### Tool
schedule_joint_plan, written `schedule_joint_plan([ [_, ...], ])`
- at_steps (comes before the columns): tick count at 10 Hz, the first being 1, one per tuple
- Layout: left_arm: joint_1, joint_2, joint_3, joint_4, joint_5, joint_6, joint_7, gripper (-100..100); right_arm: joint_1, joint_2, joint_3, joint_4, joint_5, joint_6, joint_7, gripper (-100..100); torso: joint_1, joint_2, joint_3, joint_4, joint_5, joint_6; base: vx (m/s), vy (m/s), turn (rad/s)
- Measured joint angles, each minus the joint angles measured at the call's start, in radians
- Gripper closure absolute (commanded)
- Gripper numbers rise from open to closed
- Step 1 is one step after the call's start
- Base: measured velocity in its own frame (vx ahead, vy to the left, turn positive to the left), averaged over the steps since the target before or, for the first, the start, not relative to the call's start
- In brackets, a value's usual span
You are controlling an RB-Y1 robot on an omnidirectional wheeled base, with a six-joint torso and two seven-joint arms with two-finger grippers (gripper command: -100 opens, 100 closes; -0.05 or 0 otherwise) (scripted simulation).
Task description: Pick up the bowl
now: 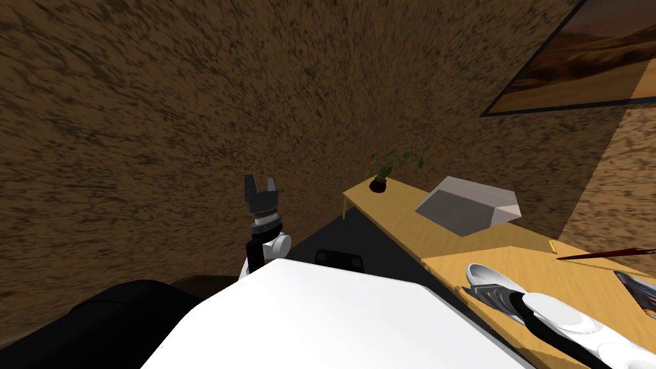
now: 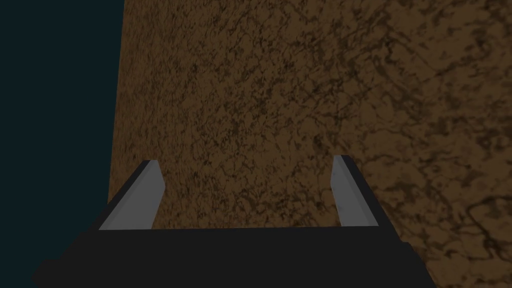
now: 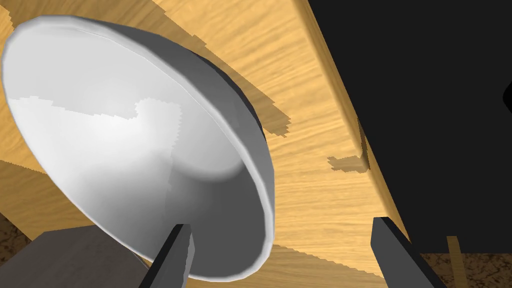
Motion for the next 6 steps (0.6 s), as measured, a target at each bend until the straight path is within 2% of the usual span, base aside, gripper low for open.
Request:
schedule_joint_plan([
  [1, 0.000, 0.000, 0.000, 0.000, 0.000, 0.000, 0.000, 0, 0.001, 0.001, 0.000, 0.003, -0.032, 0.001, 0.003, -100, 0.001, -0.001, -0.001, 0.000, 0.000, 0.000, -0.041, -0.001, 0.325],
  [2, 0.000, 0.000, 0.000, 0.000, 0.000, 0.000, 0.000, 0, 0.013, -0.002, 0.020, 0.016, -0.069, 0.006, 0.032, -100, 0.001, 0.000, 0.000, 0.000, 0.000, -0.002, -0.051, -0.016, 0.210],
  [3, 0.000, 0.000, 0.000, 0.000, 0.000, 0.000, 0.000, 0, 0.018, 0.000, 0.033, 0.025, -0.106, 0.013, 0.057, -100, 0.000, 0.001, 0.000, 0.000, 0.000, -0.001, -0.024, -0.012, -0.011],
  [4, 0.000, 0.000, 0.000, 0.000, 0.000, 0.000, 0.000, 0, 0.019, -0.002, 0.044, 0.022, -0.138, 0.018, 0.057, -100, 0.000, 0.000, 0.000, 0.000, 0.000, 0.000, -0.006, -0.003, -0.038],
  [5, 0.000, 0.000, 0.000, 0.000, 0.000, 0.000, 0.000, 0, 0.021, -0.002, 0.047, 0.020, -0.166, 0.020, 0.052, -100, 0.000, -0.001, -0.001, 0.000, 0.000, 0.000, -0.051, 0.001, 0.329],
  [6, 0.000, 0.000, 0.000, 0.000, 0.000, 0.000, 0.000, 0, 0.028, 0.000, 0.060, 0.045, -0.205, 0.022, 0.090, -100, 0.001, 0.000, 0.000, 0.000, 0.000, -0.002, -0.056, -0.012, 0.204],
])
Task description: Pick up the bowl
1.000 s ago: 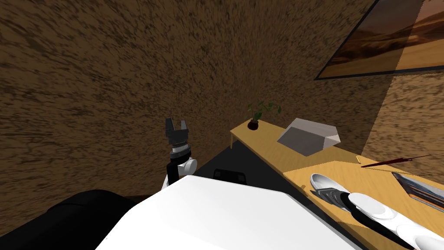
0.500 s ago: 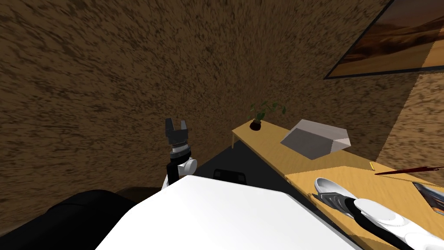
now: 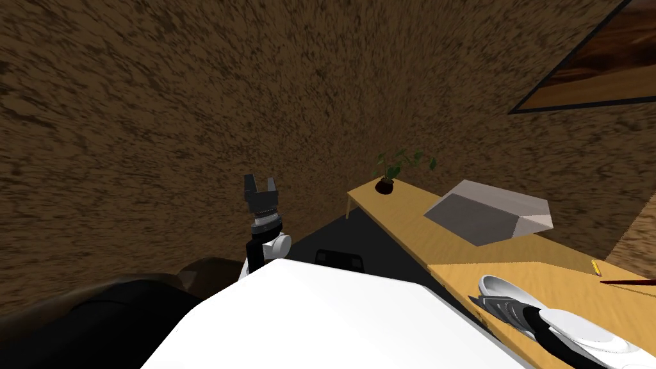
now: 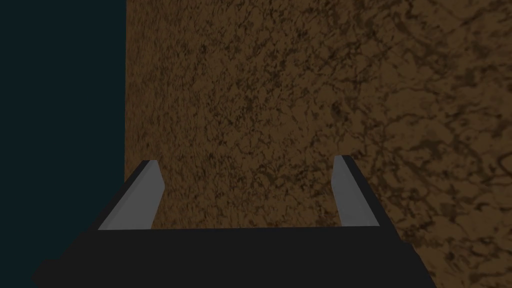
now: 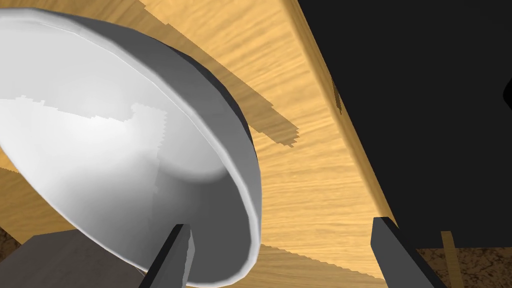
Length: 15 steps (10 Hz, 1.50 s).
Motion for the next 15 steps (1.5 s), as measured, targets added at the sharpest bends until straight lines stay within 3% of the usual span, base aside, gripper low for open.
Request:
schedule_joint_plan([
  [3, 0.000, 0.000, 0.000, 0.000, 0.000, 0.000, 0.000, 0, 0.016, -0.009, 0.037, -0.015, -0.090, 0.021, 0.002, -100, -0.001, -0.002, -0.001, 0.000, 0.000, 0.002, -0.020, -0.005, 0.087],
  [5, 0.000, 0.000, 0.000, 0.000, 0.000, 0.000, 0.000, 0, 0.023, -0.007, 0.070, 0.020, -0.155, 0.027, 0.056, -100, -0.001, 0.000, 0.000, 0.000, 0.000, 0.001, -0.036, -0.009, 0.097],
  [7, 0.000, 0.000, 0.000, 0.000, 0.000, 0.000, 0.000, 0, 0.039, -0.018, 0.090, -0.007, -0.213, 0.044, 0.042, -100, 0.000, -0.002, -0.001, 0.000, 0.000, 0.002, -0.027, -0.004, 0.146],
  [8, 0.000, 0.000, 0.000, 0.000, 0.000, 0.000, 0.000, 0, 0.041, -0.021, 0.119, 0.011, -0.241, 0.049, 0.058, -100, 0.000, 0.000, 0.000, 0.000, 0.000, 0.000, -0.054, -0.012, 0.201],
  [9, 0.000, 0.000, 0.000, 0.000, 0.000, 0.000, 0.000, 0, 0.046, -0.013, 0.118, 0.034, -0.276, 0.047, 0.097, -100, -0.001, 0.000, 0.000, 0.000, 0.000, 0.002, -0.023, -0.006, -0.012],
  [11, 0.000, 0.000, 0.000, 0.000, 0.000, 0.000, 0.000, 0, 0.057, -0.019, 0.135, 0.016, -0.338, 0.061, 0.094, -100, 0.000, -0.002, -0.001, 0.000, 0.000, 0.002, -0.021, 0.005, 0.142],
  [12, 0.000, 0.000, 0.000, 0.000, 0.000, 0.000, 0.000, 0, 0.104, -0.075, 0.222, -0.090, -0.356, 0.121, 0.028, -100, 0.000, -0.001, 0.000, 0.000, 0.000, 0.001, -0.055, -0.008, 0.189],
  [13, 0.000, 0.000, 0.000, 0.000, 0.000, 0.000, 0.000, 0, 0.087, -0.046, 0.218, -0.065, -0.382, 0.122, 0.032, -100, -0.001, 0.000, 0.000, 0.000, -0.001, 0.001, -0.029, -0.009, 0.004],
  [15, 0.000, 0.000, 0.000, 0.000, 0.000, 0.000, 0.000, 0, 0.079, -0.026, 0.186, 0.006, -0.443, 0.085, 0.095, -100, -0.001, -0.002, -0.001, 0.000, -0.001, 0.002, -0.003, -0.001, -0.013],
])
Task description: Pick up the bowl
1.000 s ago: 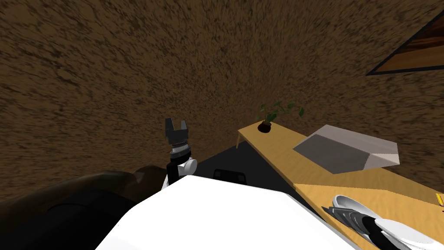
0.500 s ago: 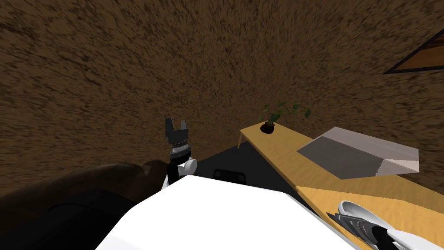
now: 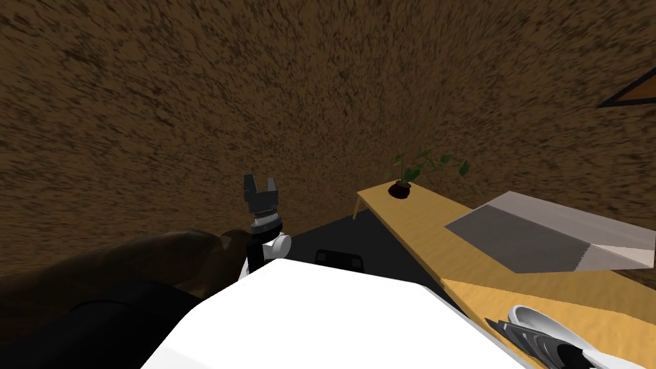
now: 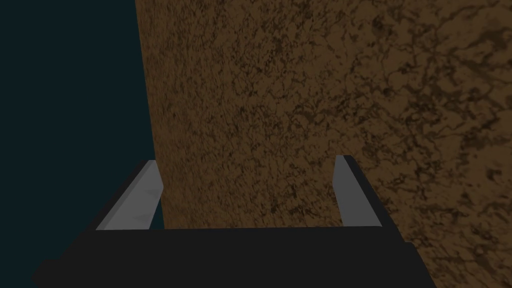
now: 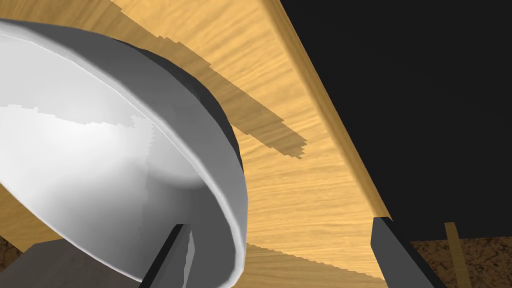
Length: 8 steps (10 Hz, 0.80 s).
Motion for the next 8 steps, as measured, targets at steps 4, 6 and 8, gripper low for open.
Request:
schedule_joint_plan([
  [4, 0.000, 0.000, 0.000, 0.000, 0.000, 0.000, 0.000, 0, 0.023, -0.002, 0.046, 0.034, -0.114, 0.021, 0.079, -100, 0.000, 0.001, 0.000, 0.000, 0.000, 0.000, -0.031, -0.001, 0.120],
  [6, 0.000, 0.000, 0.000, 0.000, 0.000, 0.000, 0.000, 0, 0.024, -0.005, 0.048, 0.034, -0.163, 0.021, 0.083, -100, 0.000, -0.001, -0.001, 0.000, 0.000, 0.000, -0.022, 0.005, 0.166],
  [8, 0.000, 0.000, 0.000, 0.000, 0.000, 0.000, 0.000, 0, 0.040, -0.006, 0.087, 0.055, -0.222, 0.036, 0.124, -100, 0.000, 0.002, 0.001, 0.000, 0.000, 0.000, -0.043, -0.004, 0.092],
])
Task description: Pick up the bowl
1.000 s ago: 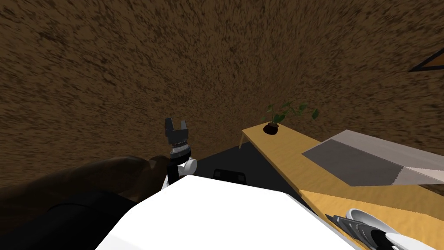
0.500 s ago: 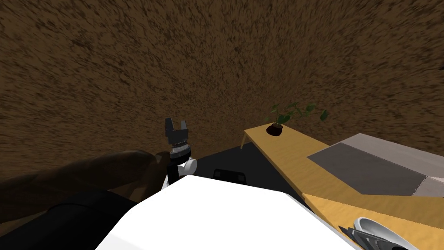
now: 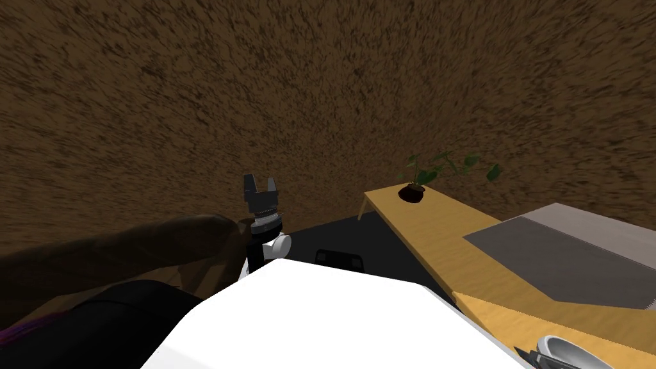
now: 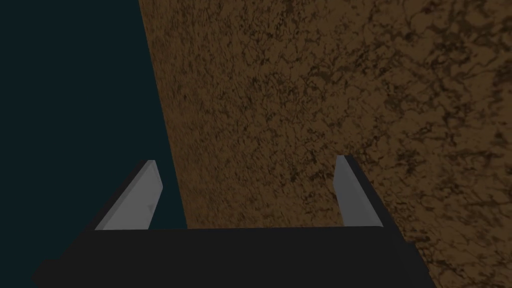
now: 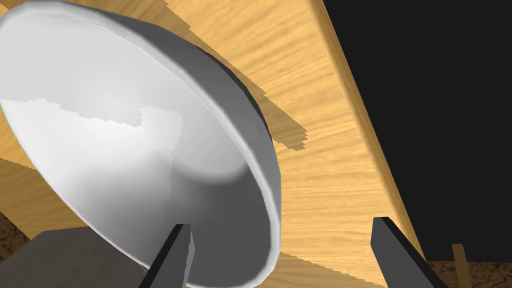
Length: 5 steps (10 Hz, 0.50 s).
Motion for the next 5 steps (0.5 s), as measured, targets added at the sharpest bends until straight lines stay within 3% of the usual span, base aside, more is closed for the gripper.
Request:
schedule_joint_plan([
  [1, 0.000, 0.000, 0.000, 0.000, 0.000, 0.000, 0.000, 0, 0.005, -0.005, 0.009, -0.007, -0.030, 0.005, 0.004, -100, 0.000, -0.001, 0.000, 0.000, 0.000, 0.000, -0.005, -0.002, -0.029],
  [2, 0.000, 0.000, 0.000, 0.000, 0.000, 0.000, 0.000, 0, 0.006, -0.006, 0.011, -0.009, -0.059, 0.008, 0.002, -100, 0.000, -0.002, -0.001, 0.000, 0.000, 0.000, -0.034, 0.006, 0.308],
  [3, 0.000, 0.000, 0.000, 0.000, 0.000, 0.000, 0.000, 0, 0.021, -0.001, 0.020, 0.020, -0.091, 0.004, 0.038, -100, 0.000, -0.001, -0.001, 0.000, 0.000, -0.001, -0.057, 0.004, 0.221],
  [5, 0.000, 0.000, 0.000, 0.000, 0.000, 0.000, 0.000, 0, 0.029, -0.014, 0.058, 0.000, -0.153, 0.030, 0.045, -100, 0.000, -0.001, 0.000, 0.000, 0.000, 0.001, -0.018, 0.000, -0.027],
])
